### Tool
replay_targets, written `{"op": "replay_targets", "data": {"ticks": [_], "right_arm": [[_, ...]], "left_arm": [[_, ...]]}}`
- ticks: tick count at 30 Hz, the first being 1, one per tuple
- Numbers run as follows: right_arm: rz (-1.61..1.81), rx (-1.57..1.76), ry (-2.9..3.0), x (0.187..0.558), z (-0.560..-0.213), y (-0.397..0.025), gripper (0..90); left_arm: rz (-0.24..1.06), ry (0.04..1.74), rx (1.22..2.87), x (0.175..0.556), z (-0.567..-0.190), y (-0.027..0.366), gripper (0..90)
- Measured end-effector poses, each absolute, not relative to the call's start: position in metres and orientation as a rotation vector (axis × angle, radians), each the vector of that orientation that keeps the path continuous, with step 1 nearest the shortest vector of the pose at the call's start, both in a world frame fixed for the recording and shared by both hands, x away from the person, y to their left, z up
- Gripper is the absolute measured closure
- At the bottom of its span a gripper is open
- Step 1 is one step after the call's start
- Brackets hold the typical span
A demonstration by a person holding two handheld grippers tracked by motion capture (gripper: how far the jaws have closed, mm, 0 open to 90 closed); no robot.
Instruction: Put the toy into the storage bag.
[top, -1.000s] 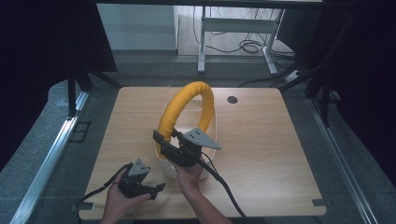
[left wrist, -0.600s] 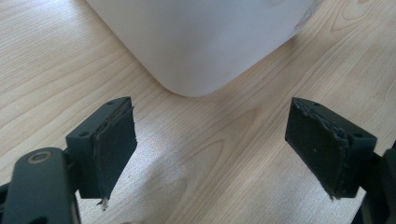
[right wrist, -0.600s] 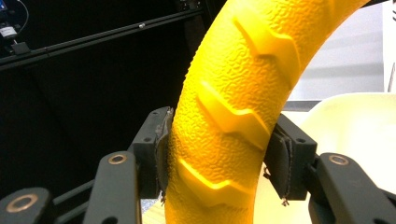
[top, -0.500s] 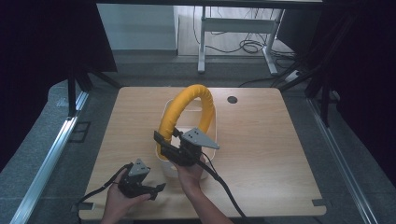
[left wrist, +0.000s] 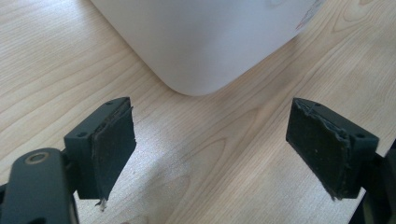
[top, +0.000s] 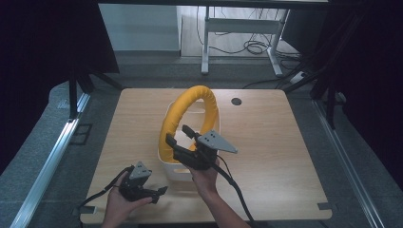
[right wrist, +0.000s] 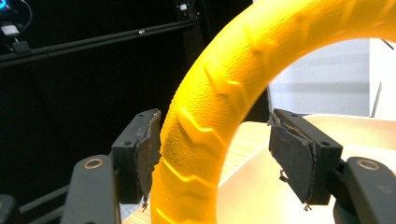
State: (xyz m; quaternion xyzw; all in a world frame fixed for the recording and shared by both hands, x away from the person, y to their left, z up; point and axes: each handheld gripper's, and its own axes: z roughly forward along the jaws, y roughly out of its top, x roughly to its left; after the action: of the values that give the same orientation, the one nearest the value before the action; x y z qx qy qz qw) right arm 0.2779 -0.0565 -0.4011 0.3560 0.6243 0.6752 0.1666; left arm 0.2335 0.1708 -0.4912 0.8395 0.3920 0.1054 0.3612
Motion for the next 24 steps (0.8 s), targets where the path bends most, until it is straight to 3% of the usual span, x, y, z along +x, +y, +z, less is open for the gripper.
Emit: {"op": "replay_targets", "data": {"ticks": [9,24], "right_arm": [[1.864,1.041,1.744,0.280,-0.403,-0.101,39.5],[1.682,1.092,1.778,0.294,-0.437,-0.192,44.8]], "left_arm": [[0.271,1.009,2.169,0.237,-0.492,0.171,15.9],[0.282,1.007,2.176,0.235,-0.492,0.171,15.9]]}}
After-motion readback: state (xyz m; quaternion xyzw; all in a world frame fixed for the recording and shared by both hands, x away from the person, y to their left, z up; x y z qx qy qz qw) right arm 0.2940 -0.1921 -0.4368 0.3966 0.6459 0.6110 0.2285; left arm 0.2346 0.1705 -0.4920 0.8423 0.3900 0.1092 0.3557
